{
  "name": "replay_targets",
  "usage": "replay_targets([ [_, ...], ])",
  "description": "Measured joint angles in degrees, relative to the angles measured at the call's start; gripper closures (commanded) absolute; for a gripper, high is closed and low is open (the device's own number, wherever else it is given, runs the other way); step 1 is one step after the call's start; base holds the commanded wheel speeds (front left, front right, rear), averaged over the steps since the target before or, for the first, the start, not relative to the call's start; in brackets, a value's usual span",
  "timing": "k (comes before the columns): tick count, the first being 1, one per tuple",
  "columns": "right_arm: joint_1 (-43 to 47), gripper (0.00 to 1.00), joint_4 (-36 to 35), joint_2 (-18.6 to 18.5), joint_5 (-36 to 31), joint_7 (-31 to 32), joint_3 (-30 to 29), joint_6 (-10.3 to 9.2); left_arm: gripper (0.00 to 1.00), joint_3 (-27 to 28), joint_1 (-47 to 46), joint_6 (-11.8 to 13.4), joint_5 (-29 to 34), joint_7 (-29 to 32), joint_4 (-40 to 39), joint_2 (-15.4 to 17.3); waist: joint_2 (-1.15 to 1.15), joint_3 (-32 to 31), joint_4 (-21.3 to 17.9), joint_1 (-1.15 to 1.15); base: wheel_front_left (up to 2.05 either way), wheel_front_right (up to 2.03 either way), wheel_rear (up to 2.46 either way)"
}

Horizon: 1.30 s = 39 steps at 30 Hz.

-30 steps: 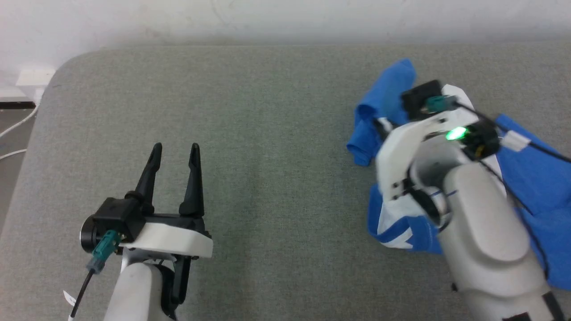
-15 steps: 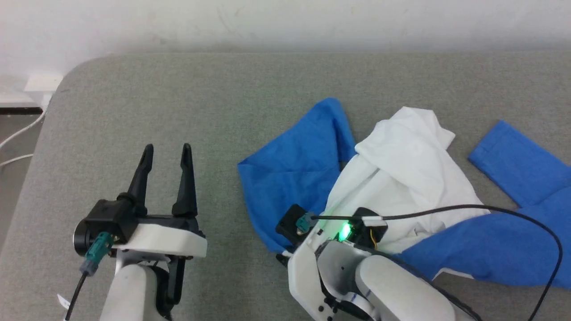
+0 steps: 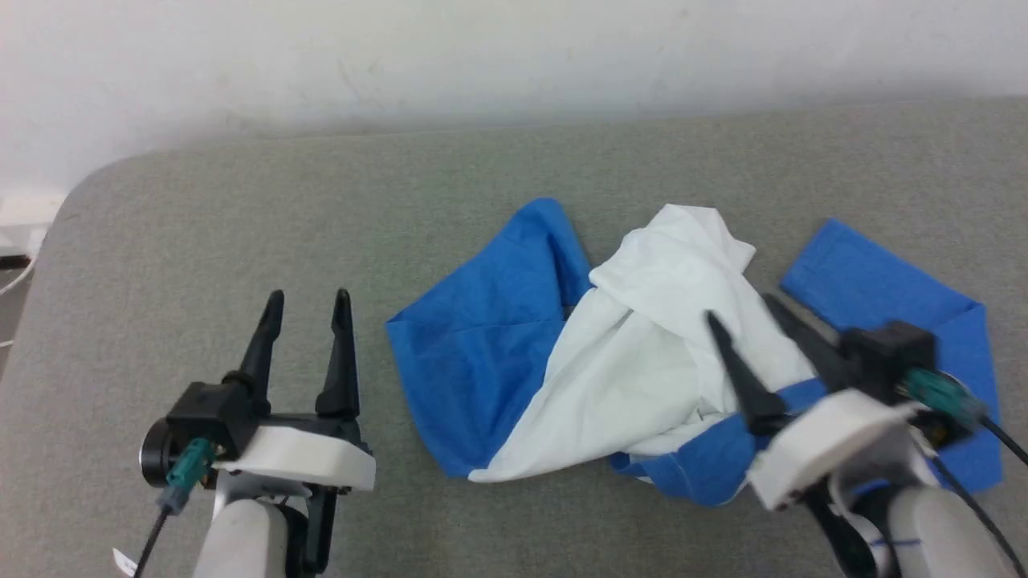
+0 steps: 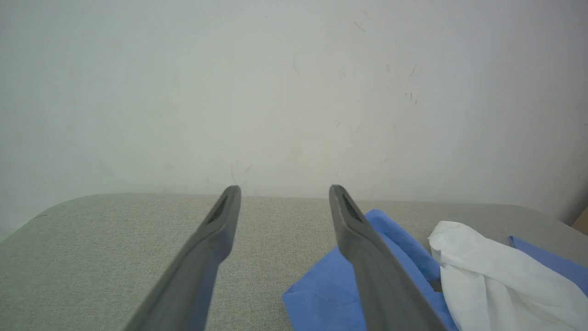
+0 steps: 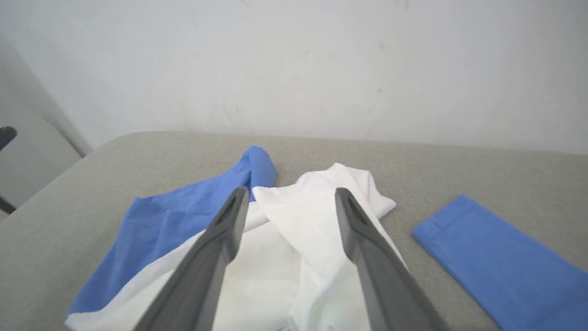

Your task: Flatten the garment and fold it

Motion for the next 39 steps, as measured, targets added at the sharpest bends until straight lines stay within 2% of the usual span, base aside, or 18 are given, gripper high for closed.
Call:
replay_targets([
  [3,4.4,0.0,-0.6,2.0,-4.0,-4.1,-7.1,0.0,0.0,-0.9,0.2,-0.2,0.6,0.0,2.6,0.0,0.0,-0.3,-1.3,0.0,0.0,0.0,0.0],
  [7,7.6,0.0,-0.2,2.8,-5.6,-5.6,-10.1,0.0,0.0,-2.5,-0.1,0.6,0.8,3.8,9.1,0.0,0.0,-0.3,-2.9,0.0,0.0,0.0,0.0],
  [10,7.9,0.0,-0.3,3.2,-5.4,-5.9,-9.8,0.01,0.0,-2.8,-2.5,2.2,0.3,10.9,13.3,0.0,0.0,0.1,-3.9,0.0,0.0,0.0,0.0],
  [16,7.4,0.0,-0.4,3.2,-3.3,-6.8,-9.2,0.01,0.0,-4.8,-7.8,2.5,-2.2,26.9,19.2,0.0,0.0,1.9,-5.5,0.01,0.0,0.0,0.0],
  [19,6.8,0.0,-0.3,3.2,-2.8,-7.3,-8.8,0.01,0.0,-5.3,-9.7,3.7,-3.2,34.3,20.1,0.2,0.0,2.6,-6.1,0.0,0.0,0.0,0.0],
  [20,6.7,0.0,-0.3,3.2,-2.7,-7.3,-8.7,0.01,0.41,-5.5,-10.3,3.9,-3.2,36.4,20.0,0.4,0.0,2.8,-6.2,0.0,0.0,0.0,0.0],
  [21,6.7,0.0,-0.3,3.2,-2.5,-7.3,-8.7,0.01,1.0,-5.6,-10.7,3.8,-3.3,37.6,19.5,0.6,0.0,3.0,-6.3,0.0,0.0,0.0,0.0],
  [23,6.7,0.0,-0.2,3.2,-2.5,-7.3,-8.9,0.01,1.0,-5.3,-10.6,3.9,-3.7,36.9,18.1,0.7,0.0,3.1,-6.1,0.01,0.0,0.0,0.0],
  [26,6.7,0.0,0.1,3.2,-2.2,-7.3,-9.4,0.01,1.0,-3.6,-8.9,5.0,-4.4,31.1,15.6,0.4,0.0,3.1,-5.2,0.01,0.0,0.0,0.0],
  [30,6.7,0.0,0.2,3.2,-2.1,-7.3,-10.0,0.01,1.0,1.1,-6.8,8.1,-4.9,21.9,11.5,1.3,0.0,2.7,-3.3,0.01,0.0,0.0,0.0],
  [32,6.7,0.0,0.2,3.2,-2.1,-7.2,-10.3,0.01,1.0,3.2,-5.6,9.5,-5.3,19.7,10.0,2.2,0.0,2.4,-2.2,0.01,0.0,0.0,0.0],
  [35,6.7,0.0,0.2,3.2,-2.1,-7.1,-10.6,0.01,1.0,5.9,-3.1,11.4,-5.9,19.0,8.6,3.3,0.0,1.9,-0.5,0.01,0.0,0.0,0.0],
  [39,6.7,0.0,0.3,3.2,-2.2,-6.0,-10.7,0.01,1.0,8.0,1.2,13.6,-6.9,22.4,8.3,4.0,0.0,1.3,1.7,0.01,0.0,0.0,0.0],
])
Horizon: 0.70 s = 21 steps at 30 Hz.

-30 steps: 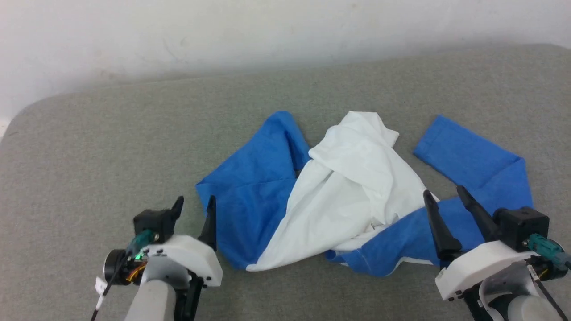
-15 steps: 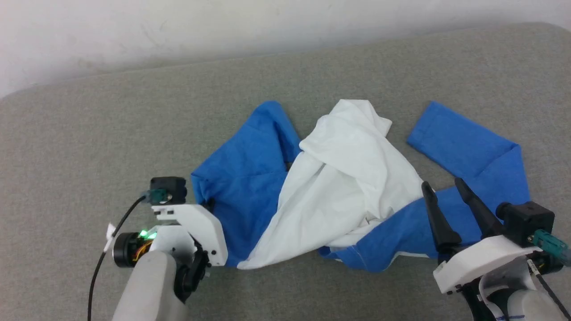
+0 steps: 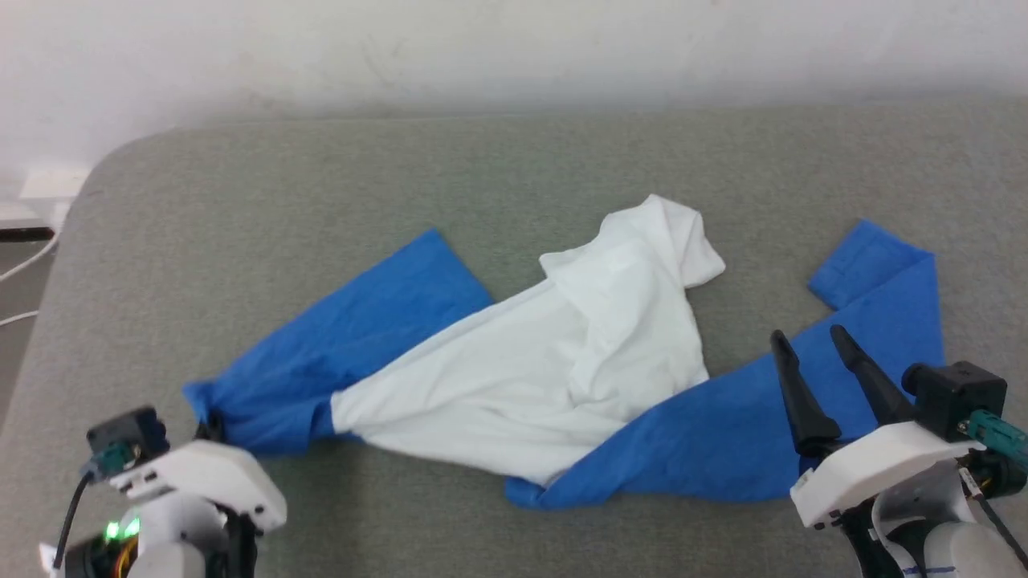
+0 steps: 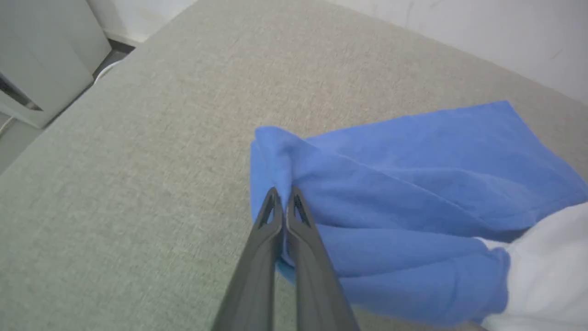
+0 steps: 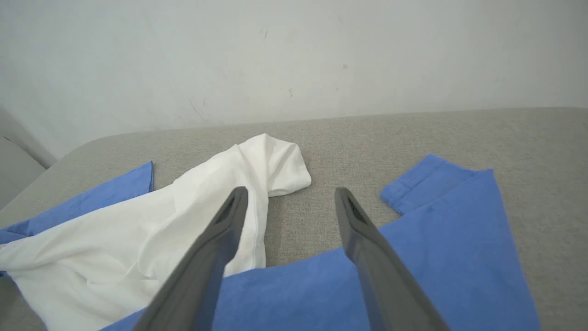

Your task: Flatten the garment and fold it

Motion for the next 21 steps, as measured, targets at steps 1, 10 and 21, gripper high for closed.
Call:
replay_targets([
  [1,0.0,0.0,0.1,0.0,-0.1,0.4,-0.2,0.0,1.0,0.2,1.0,0.4,-0.6,1.3,0.0,-0.1,0.0,-0.1,0.5,0.0,0.0,0.0,0.0],
  [10,-4.4,0.0,1.4,0.0,-3.9,2.1,6.5,0.0,0.0,-1.0,2.8,-3.6,-4.0,-10.4,-4.9,-2.2,0.0,-0.3,3.0,0.0,0.0,0.0,0.0],
  [21,-16.8,0.0,17.4,-0.2,-4.4,17.7,15.2,0.0,0.0,-5.3,-0.9,-6.8,3.6,-22.4,-10.5,-3.3,0.0,2.6,5.8,0.0,0.0,0.0,0.0],
])
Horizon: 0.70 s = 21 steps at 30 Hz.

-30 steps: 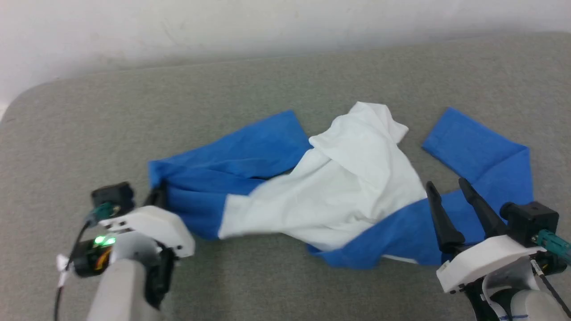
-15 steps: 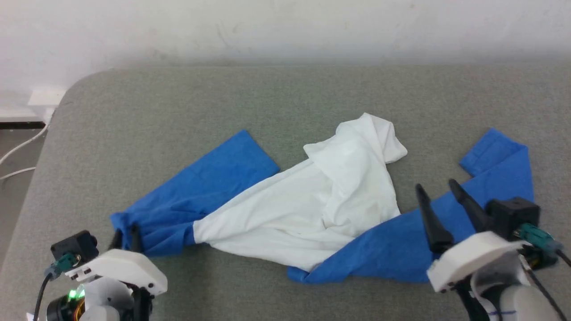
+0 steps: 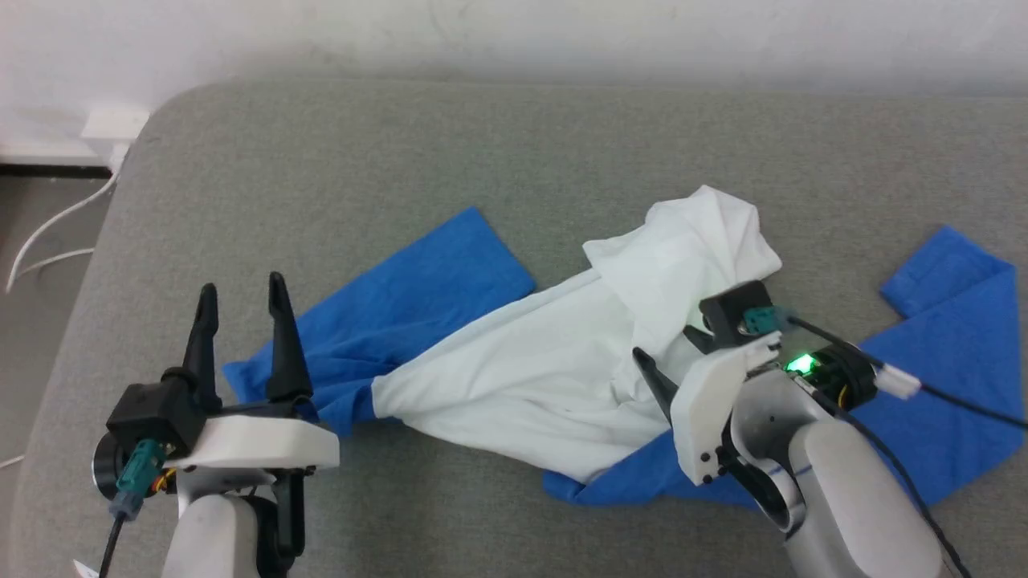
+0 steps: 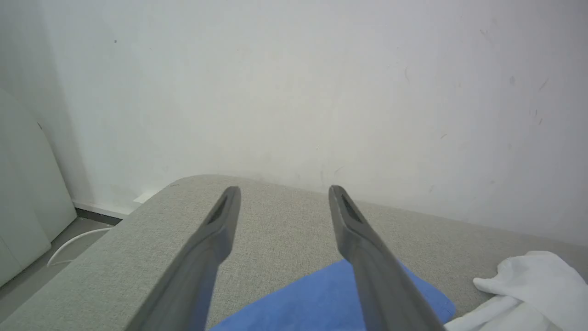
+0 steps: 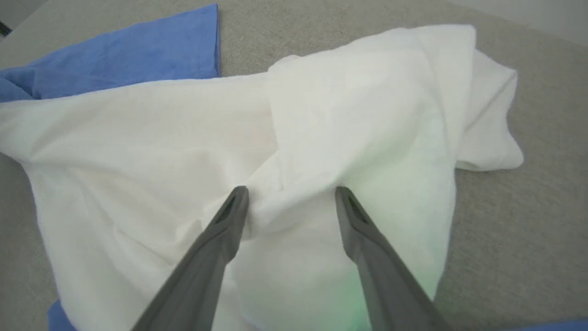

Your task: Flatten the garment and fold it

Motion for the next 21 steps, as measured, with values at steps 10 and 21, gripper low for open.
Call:
replay_targets([
  [10,-5.8,1.0,4.1,0.1,-0.8,2.5,-3.1,0.0,0.0,-1.2,0.0,-0.2,0.6,0.0,0.0,-0.4,0.0,0.6,1.7,0.0,0.0,0.0,0.0],
  [21,-25.9,1.0,9.3,-6.7,-3.4,-0.9,-11.0,0.01,0.0,-4.3,-1.7,-1.0,0.4,0.0,0.1,-0.6,0.0,2.6,1.9,-0.01,0.0,0.0,0.0],
])
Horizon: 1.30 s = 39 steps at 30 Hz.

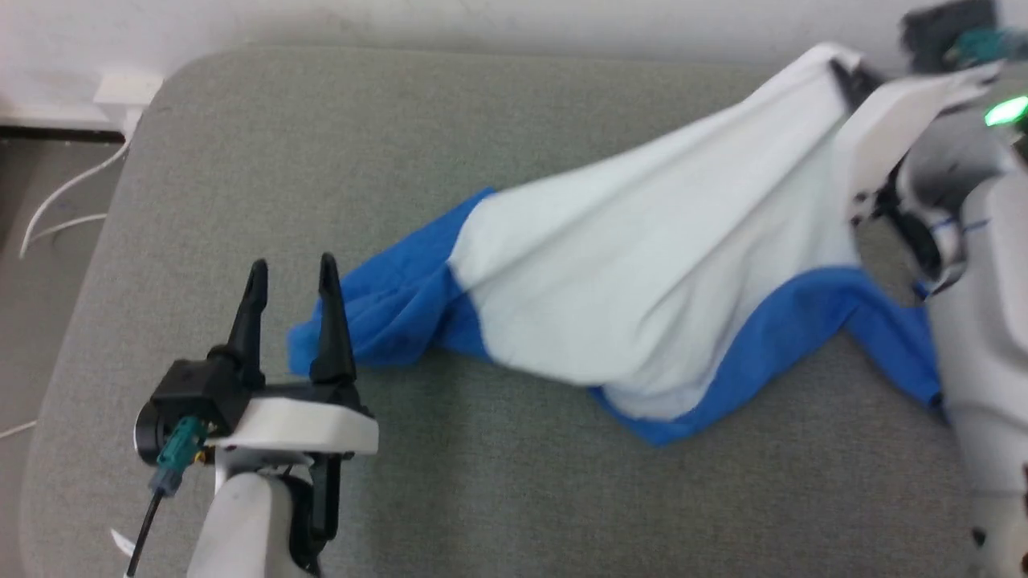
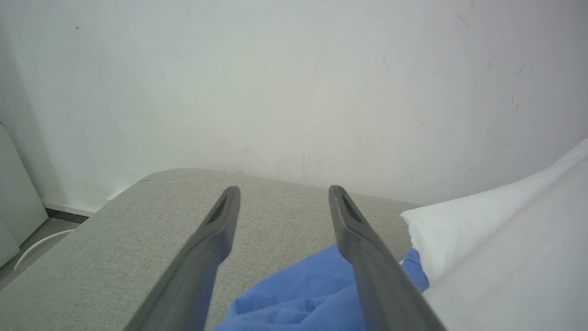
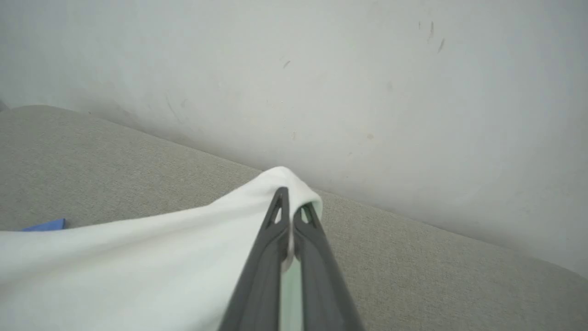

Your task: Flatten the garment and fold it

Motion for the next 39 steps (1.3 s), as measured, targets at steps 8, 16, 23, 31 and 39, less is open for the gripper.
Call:
replay_targets([
  [8,-8.6,1.0,16.3,-1.5,-5.8,-4.4,-10.9,0.0,0.0,-2.7,-3.7,-0.3,-1.0,0.0,-0.1,0.0,0.0,4.9,3.0,0.01,0.0,0.0,0.0],
  [16,-8.3,0.0,20.4,1.7,-6.8,-10.0,-10.4,-0.01,0.0,-2.2,-3.7,0.1,-1.0,0.0,0.2,0.0,0.0,7.0,4.0,0.01,0.0,0.0,0.0],
  [23,4.6,0.0,5.2,4.3,1.6,-19.3,-3.2,0.0,0.0,0.1,-2.9,0.0,0.4,0.0,0.3,0.0,0.0,4.7,2.1,0.0,0.0,0.0,0.0],
  [31,32.3,0.0,-19.1,6.9,5.9,-20.1,0.7,-0.01,0.0,2.2,-0.6,-0.9,2.2,0.0,-0.1,0.0,0.0,-0.2,-1.8,-0.01,0.0,0.0,0.0],
  [39,42.9,0.0,-24.8,6.9,8.7,-14.1,4.1,-0.01,0.0,2.4,-0.4,-1.0,2.2,0.0,-0.6,-0.1,0.0,-1.7,-4.4,-0.01,0.0,0.0,0.0],
])
